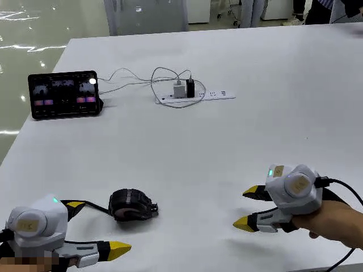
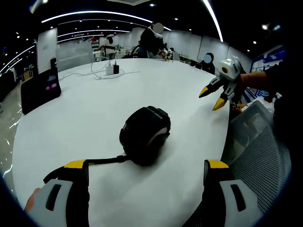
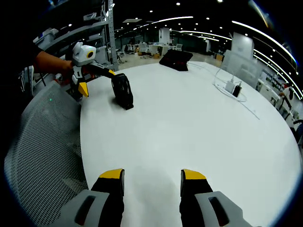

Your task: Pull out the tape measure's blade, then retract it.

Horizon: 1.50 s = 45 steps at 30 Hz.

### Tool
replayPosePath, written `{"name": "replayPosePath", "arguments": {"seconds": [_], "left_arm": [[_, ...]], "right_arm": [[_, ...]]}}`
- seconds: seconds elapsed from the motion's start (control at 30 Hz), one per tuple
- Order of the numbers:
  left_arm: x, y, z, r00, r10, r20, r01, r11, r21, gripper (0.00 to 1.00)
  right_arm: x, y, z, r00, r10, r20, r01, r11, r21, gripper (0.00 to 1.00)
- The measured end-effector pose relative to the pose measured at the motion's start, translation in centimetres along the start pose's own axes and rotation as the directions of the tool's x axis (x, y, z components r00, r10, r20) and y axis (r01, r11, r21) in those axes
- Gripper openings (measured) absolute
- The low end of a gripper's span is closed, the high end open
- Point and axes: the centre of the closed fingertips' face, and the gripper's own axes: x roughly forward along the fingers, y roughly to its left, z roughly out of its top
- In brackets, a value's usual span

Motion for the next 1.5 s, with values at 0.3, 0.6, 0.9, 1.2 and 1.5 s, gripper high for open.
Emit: {"name": "replayPosePath", "arguments": {"seconds": [0.3,0.6,0.9,1.2,1.5], "left_arm": [[-1.2,-0.1,-1.7,0.9998,0.002,-0.019,-0.001,0.999,0.042,0.99],[-2.5,1.3,-1.4,0.9986,0.053,-0.002,-0.052,0.996,0.070,0.99],[-2.5,1.9,0.2,0.9977,0.062,0.026,-0.064,0.994,0.089,0.99],[-2.6,2.5,0.1,0.9973,0.071,0.020,-0.072,0.993,0.090,0.99],[-2.9,2.8,0.1,0.9969,0.076,0.021,-0.078,0.992,0.096,0.99]], "right_arm": [[-1.9,-1.0,-2.1,0.9974,-0.062,0.036,0.060,0.996,0.066,0.52],[-3.4,-1.7,-3.4,0.9898,-0.119,0.077,0.112,0.989,0.097,0.72],[-5.1,-2.6,-5.0,0.9878,-0.140,0.068,0.132,0.985,0.110,0.83],[-5.7,-2.2,-5.5,0.9879,-0.132,0.082,0.121,0.984,0.128,0.97],[-6.0,-2.1,-4.9,0.9842,-0.127,0.123,0.114,0.988,0.107,0.99]]}}
